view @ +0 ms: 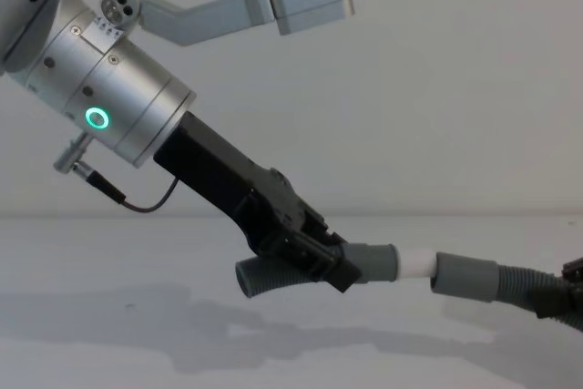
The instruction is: Use both hands to pick up one end of the pipe from the table, align the ends, and insert them.
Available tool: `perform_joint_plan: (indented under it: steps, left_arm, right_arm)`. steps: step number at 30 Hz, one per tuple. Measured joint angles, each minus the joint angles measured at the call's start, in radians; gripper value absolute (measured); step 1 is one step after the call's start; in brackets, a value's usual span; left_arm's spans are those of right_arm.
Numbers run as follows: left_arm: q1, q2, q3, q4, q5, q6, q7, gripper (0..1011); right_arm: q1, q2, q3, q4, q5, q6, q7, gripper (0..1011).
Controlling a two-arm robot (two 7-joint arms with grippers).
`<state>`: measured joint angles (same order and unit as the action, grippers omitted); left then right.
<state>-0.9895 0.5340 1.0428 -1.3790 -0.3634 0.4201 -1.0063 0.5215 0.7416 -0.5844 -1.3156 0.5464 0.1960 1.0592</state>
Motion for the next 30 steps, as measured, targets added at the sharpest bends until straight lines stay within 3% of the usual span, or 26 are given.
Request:
perform_joint_plan:
  steps: [30]
  left_arm:
    - [0.012,0.015,-0.013,-0.016,-0.016,0.006,0.01,345]
  right_arm:
    - [0.017,0.002,-0.024,0.006,0.02,0.026,-0.025,141]
